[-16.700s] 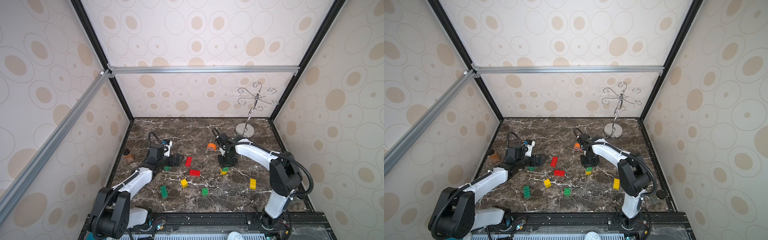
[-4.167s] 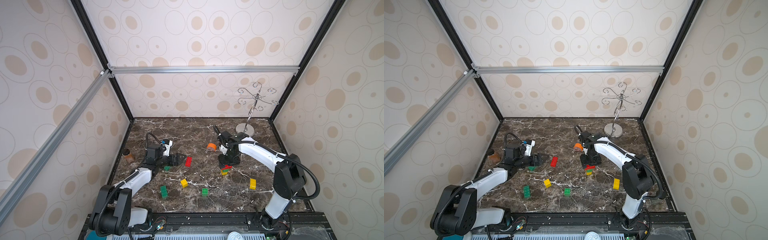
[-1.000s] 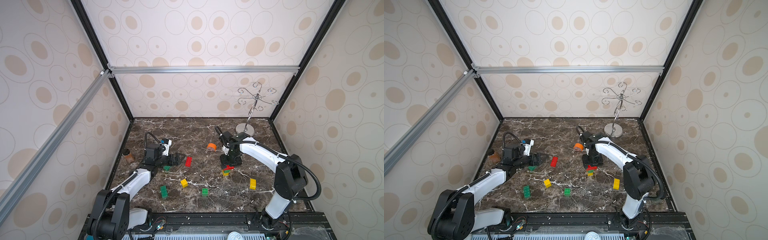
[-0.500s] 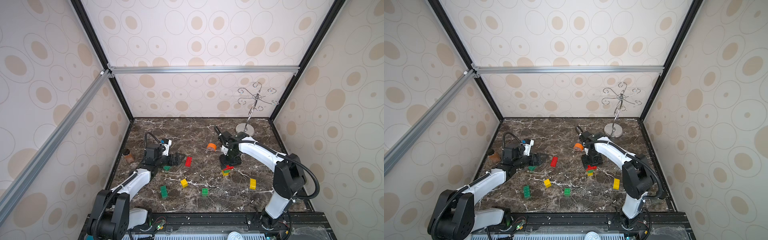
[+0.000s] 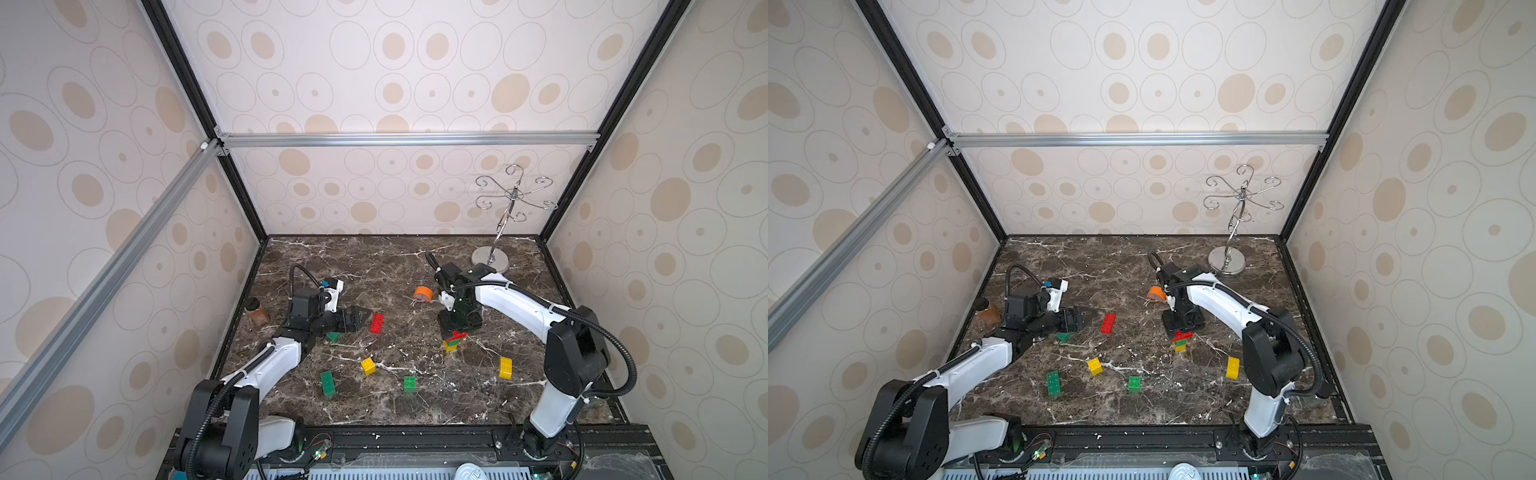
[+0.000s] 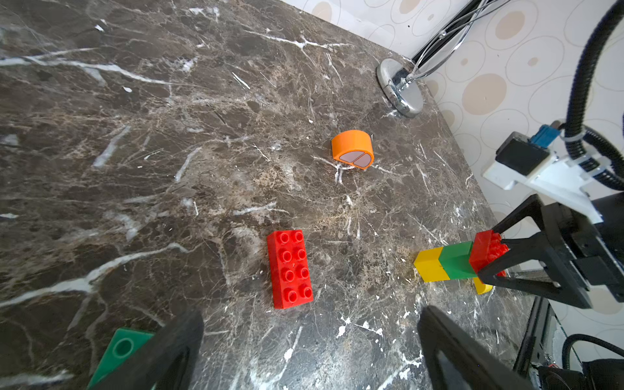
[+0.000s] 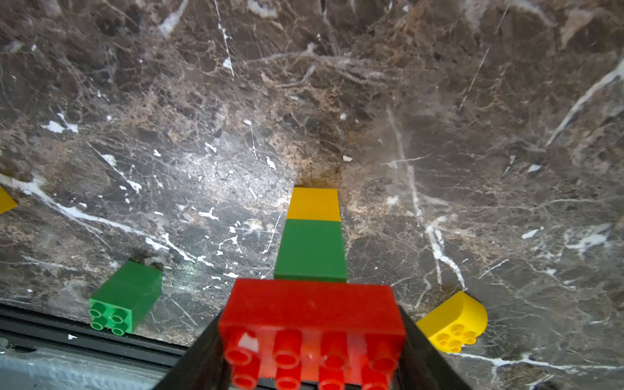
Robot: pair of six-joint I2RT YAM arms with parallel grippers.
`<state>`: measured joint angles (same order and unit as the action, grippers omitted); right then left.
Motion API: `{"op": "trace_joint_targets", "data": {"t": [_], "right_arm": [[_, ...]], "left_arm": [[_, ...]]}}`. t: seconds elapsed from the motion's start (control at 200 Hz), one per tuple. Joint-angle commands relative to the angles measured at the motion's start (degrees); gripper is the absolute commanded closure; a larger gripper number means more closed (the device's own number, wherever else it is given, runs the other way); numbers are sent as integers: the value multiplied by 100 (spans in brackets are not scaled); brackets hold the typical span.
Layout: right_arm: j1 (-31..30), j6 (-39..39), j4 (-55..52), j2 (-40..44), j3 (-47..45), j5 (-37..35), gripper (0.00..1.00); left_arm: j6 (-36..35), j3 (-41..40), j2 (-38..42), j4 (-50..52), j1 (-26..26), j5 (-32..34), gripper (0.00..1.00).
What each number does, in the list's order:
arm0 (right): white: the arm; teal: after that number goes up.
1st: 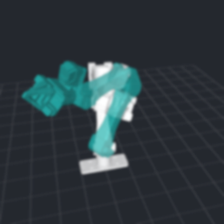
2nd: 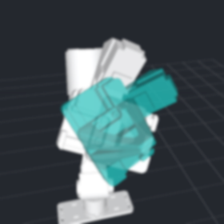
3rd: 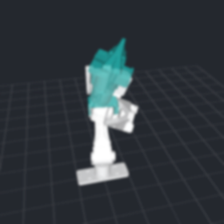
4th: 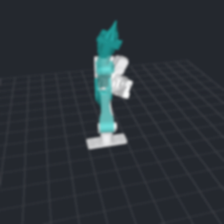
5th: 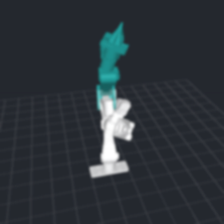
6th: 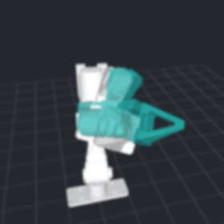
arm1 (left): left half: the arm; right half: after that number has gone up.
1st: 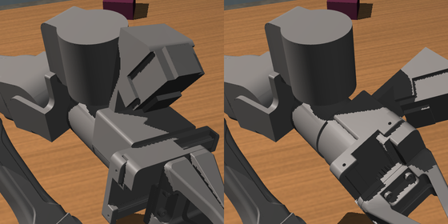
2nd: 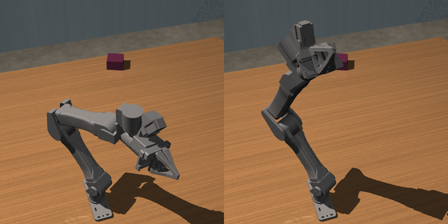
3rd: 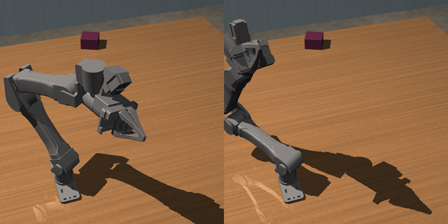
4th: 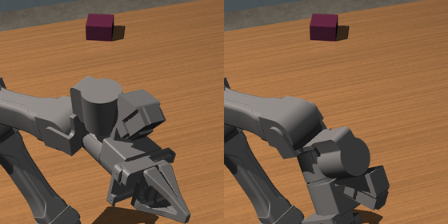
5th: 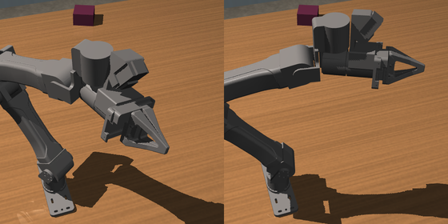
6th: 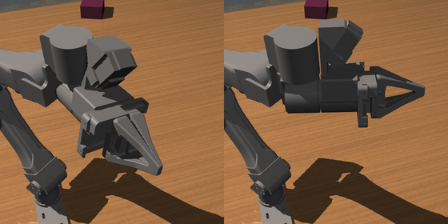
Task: Assemble an ice cream with lego
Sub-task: Assemble the lego brick with the lego brick.
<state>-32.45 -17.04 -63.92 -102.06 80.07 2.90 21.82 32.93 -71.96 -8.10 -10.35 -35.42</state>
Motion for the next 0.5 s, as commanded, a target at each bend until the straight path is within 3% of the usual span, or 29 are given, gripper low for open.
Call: {"op": "trace_joint_targets", "data": {"t": [0.0,0.355,0.495], "right_arm": [[-102,-456,-517,-545,-594,242,72],[-153,-1193,-32,-439,-807,956,71],[-63,-1231,-85,-370,-709,521,71]], "left_arm": [[-127,171,149,23,-20,26,0],[-142,179,158,19,-20,23,0],[-135,179,159,-12,-23,30,0]]}}
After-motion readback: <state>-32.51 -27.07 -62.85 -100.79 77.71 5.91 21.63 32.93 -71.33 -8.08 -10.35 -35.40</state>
